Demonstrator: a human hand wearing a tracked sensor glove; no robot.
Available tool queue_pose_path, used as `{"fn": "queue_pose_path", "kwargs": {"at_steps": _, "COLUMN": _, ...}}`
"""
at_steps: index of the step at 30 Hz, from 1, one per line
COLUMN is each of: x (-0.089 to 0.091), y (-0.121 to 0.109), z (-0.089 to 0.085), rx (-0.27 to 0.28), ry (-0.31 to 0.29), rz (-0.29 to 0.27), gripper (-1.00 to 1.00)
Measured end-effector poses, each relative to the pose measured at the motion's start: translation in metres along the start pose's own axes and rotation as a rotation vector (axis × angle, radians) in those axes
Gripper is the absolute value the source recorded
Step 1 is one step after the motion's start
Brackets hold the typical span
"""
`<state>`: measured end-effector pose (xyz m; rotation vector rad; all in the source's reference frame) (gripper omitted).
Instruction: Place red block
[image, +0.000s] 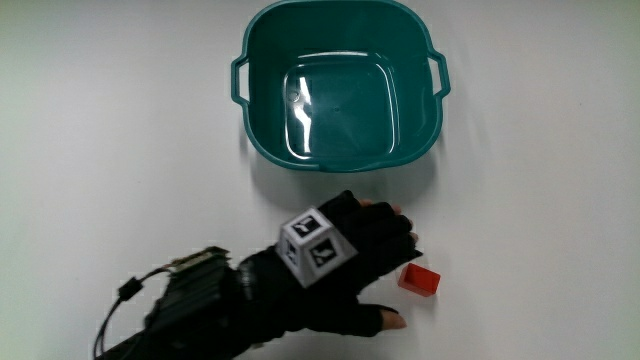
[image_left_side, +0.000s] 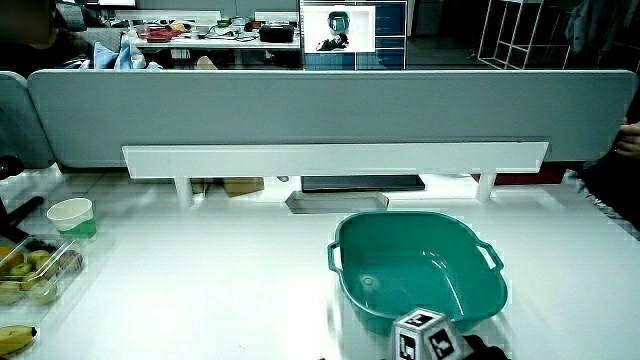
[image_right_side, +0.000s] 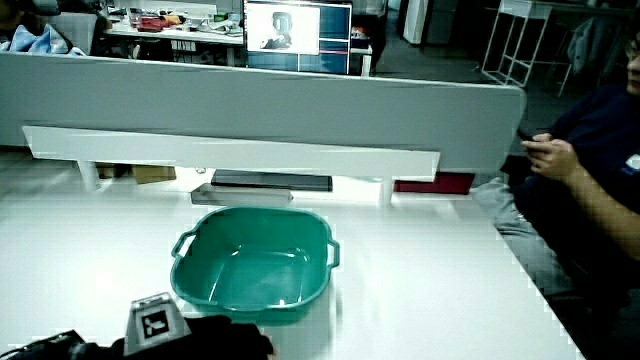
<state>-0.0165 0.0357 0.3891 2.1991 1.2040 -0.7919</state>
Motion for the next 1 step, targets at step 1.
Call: {"fn": "queue_pose_path", "kwargs": {"at_steps": 1, "x": -0.0045, "y": -0.0049, "z": 0.0023, "rx": 0.020, "ry": -0.009, "rz": -0.011, "gripper": -1.00}}
